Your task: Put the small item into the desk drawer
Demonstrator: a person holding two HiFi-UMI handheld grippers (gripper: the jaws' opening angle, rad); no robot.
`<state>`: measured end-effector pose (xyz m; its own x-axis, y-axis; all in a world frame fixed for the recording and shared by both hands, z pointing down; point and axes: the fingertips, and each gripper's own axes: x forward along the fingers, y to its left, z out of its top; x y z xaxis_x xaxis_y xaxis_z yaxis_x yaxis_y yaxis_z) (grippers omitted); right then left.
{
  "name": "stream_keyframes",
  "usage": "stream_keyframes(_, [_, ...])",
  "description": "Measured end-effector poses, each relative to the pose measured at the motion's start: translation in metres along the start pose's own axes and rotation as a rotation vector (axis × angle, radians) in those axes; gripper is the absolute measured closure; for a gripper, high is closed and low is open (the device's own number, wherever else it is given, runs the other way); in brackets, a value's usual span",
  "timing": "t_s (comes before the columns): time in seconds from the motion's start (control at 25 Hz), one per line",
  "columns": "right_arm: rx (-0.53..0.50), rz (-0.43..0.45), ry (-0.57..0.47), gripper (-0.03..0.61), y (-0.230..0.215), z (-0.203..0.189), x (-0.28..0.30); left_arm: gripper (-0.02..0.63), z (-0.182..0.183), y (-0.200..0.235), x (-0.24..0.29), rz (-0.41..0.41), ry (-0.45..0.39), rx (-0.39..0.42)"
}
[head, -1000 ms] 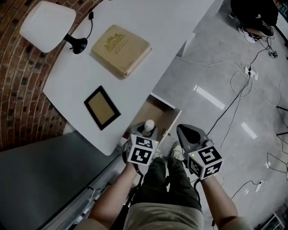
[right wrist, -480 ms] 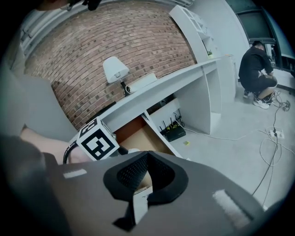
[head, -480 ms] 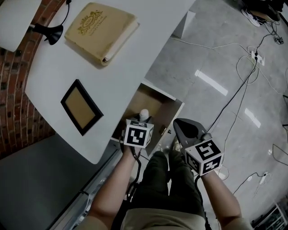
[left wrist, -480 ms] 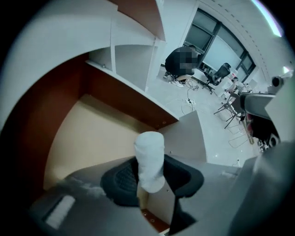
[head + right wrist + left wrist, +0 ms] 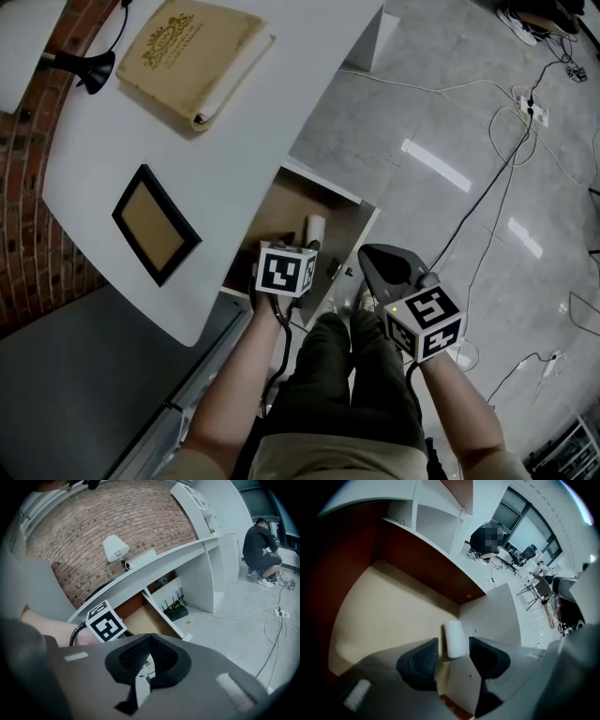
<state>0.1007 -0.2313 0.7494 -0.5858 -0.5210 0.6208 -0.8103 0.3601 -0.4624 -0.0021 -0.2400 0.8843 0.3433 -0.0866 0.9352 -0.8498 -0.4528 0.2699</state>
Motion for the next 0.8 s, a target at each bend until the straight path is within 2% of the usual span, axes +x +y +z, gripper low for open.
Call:
stream_keyframes(0.16, [-0.01, -0.012, -0.012, 0.575, 0.003, 0.007, -0.009, 0.4, 0.001, -0.003, -0.011, 0.002, -0.009, 0.014])
stream_keyframes(0.32, [-0.011, -0.027, -0.038, 0.575, 0.011, 0.022, -0.026, 0.418, 0.006, -0.017, -0.043, 0.003, -0.046, 0.066])
stream_keyframes(0.4, [-0.015, -0.035, -0.06, 0.574, 0.018, 0.035, -0.039, 0.454, 0.012, -0.026, -0.065, 0.001, -0.078, 0.097])
stream_keyframes(0.64, [-0.034, -0.051, -0.137, 0.575, 0.05, 0.083, -0.086, 0.504, 0.035, -0.055, -0.152, -0.004, -0.202, 0.159])
stream_keyframes(0.8, [-0.066, -0.048, -0.2, 0.574, 0.08, 0.122, -0.126, 0.506, 0.054, -0.072, -0.221, 0.024, -0.298, 0.229])
